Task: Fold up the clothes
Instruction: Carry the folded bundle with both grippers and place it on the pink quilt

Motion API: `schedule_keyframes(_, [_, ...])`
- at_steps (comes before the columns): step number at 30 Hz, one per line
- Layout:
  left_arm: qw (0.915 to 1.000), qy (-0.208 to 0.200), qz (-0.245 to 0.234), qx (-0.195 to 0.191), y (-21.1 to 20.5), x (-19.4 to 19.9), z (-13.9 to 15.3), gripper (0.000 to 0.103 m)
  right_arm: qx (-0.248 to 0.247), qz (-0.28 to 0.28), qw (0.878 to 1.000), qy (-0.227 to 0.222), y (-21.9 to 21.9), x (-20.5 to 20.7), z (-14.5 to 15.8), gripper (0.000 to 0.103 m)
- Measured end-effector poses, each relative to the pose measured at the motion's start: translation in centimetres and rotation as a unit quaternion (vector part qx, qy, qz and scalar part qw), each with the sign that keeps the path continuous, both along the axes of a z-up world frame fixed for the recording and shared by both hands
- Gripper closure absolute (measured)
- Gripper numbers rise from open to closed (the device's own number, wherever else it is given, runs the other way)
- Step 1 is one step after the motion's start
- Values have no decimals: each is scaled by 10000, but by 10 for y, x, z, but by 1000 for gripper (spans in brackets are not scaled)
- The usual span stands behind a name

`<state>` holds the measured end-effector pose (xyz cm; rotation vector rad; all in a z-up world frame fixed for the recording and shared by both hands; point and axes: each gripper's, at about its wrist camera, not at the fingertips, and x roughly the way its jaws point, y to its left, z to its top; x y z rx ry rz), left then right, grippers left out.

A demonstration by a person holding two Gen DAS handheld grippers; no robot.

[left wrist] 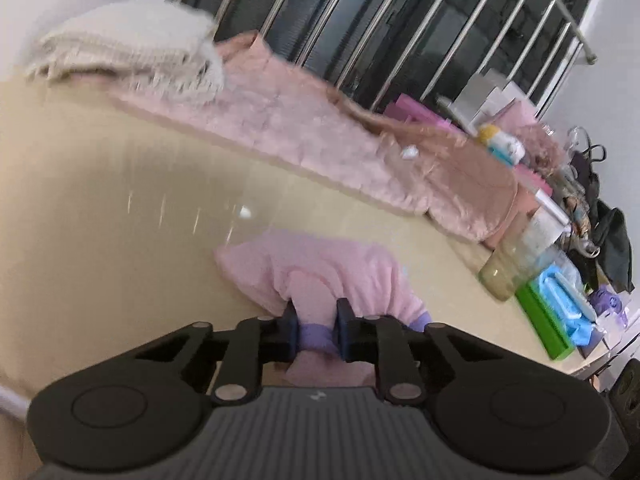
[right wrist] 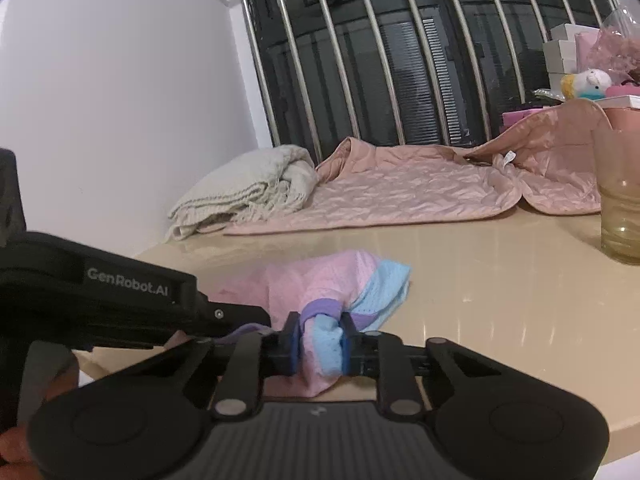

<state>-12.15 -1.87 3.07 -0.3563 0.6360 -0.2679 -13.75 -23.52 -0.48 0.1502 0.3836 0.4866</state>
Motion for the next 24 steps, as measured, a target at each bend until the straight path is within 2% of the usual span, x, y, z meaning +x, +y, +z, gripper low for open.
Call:
schedule_keyframes(4, [9973, -683, -242, 73, -5, 10, 48, 87, 29, -78, 9984, -551, -3, 2, 35, 87])
schedule_keyframes(9, [9843, -1597, -658, 360, -22, 43, 120, 87, -42, -275, 9907, -1333, -8, 29, 102, 87])
schedule_keyframes(11, [9800, -1804, -754, 381, -27, 66, 149, 87, -190, -390, 9855, -1642, -8, 48, 133, 87])
schedule_keyframes(15, [9734, -2100, -763, 511, -40, 120, 190, 87, -179, -499, 9833, -1739, -9, 103, 185, 87])
schedule_keyframes(17, [9731, -2094, -759, 596, -47, 156, 197, 88, -186, -564, 9838, -1689, -7, 135, 206, 87])
schedule_keyframes(20, [9758, -1890, -787, 761, -55, 217, 193, 88, -294, -650, 9890, -1296, 9, 196, 218, 87])
schedule_keyframes(24, [9818, -1535, -897, 673, -56, 304, 157, 88, -462, -778, 9926, -809, 22, 280, 195, 87])
